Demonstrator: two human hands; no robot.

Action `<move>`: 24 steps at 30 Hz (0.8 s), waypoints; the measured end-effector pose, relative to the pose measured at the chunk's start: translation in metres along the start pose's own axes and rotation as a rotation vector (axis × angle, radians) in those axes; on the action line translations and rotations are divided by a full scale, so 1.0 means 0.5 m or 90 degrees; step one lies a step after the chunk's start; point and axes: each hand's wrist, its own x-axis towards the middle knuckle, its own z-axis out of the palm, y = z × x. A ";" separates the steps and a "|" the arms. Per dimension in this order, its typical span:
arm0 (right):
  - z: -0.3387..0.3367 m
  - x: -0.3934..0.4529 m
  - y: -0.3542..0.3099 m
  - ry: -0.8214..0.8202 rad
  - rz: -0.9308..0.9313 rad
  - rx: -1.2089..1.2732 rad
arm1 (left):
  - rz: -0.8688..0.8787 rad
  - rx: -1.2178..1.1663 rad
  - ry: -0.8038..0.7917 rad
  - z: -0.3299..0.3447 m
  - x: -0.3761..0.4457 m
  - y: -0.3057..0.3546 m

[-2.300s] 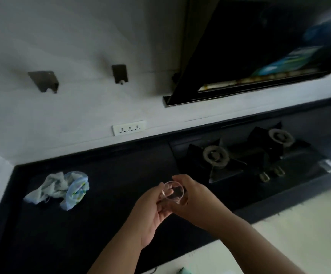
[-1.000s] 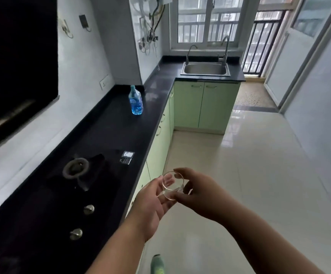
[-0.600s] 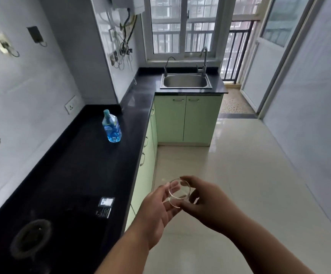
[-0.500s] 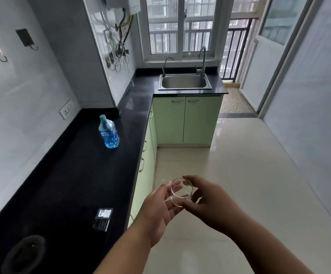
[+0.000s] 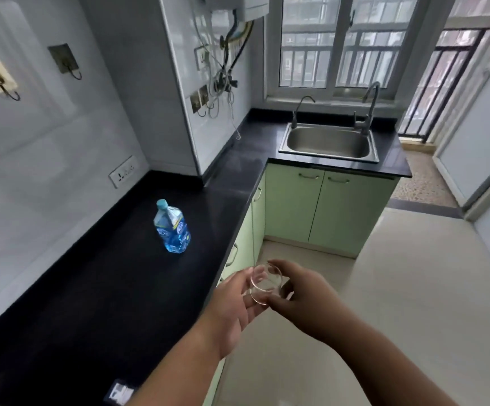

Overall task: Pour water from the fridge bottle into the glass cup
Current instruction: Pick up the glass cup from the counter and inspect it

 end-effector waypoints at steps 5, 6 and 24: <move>-0.052 0.187 0.009 -0.090 -0.062 -0.036 | 0.038 -0.077 0.084 0.028 0.099 0.070; -0.052 0.219 0.004 -0.111 -0.081 -0.043 | 0.039 -0.093 0.105 0.024 0.116 0.082; 0.164 0.679 -0.087 -0.373 -0.285 -0.111 | 0.101 -0.254 0.285 -0.225 0.380 0.177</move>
